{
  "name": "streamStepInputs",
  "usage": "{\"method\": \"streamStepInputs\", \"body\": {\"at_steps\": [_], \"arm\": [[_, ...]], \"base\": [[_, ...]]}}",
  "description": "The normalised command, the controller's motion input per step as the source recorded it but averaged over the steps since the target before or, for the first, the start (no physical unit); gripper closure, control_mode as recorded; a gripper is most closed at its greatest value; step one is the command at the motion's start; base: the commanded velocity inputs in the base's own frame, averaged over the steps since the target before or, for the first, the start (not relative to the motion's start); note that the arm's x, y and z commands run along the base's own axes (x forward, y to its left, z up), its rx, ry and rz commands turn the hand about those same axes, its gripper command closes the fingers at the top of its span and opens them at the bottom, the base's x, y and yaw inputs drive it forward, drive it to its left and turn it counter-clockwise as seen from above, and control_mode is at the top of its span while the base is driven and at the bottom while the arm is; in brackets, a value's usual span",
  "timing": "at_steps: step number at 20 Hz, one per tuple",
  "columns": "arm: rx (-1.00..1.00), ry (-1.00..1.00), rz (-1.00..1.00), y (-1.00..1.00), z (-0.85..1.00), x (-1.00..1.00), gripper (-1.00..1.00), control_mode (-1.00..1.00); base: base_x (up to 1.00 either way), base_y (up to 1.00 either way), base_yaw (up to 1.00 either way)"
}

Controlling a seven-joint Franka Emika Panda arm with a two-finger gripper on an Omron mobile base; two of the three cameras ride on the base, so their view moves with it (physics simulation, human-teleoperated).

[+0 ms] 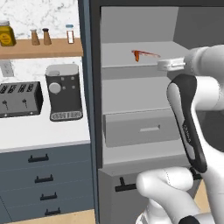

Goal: Place one carrot and one steak in each tupperware on the nearby counter, to pack two identical lunches.

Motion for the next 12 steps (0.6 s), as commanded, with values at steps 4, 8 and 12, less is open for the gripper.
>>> {"method": "streamStepInputs", "body": {"at_steps": [4,8,12], "arm": [[-0.05,0.00,-0.03,0.00,0.04,0.59,-1.00,-1.00],[0.00,0.12,-0.29,0.00,0.03,0.96,-1.00,-1.00],[0.04,0.23,-0.06,0.10,-0.23,0.57,-1.00,-1.00]], "base": [[0.00,0.00,0.00],[0.00,0.00,0.00],[0.00,0.00,0.00]]}}
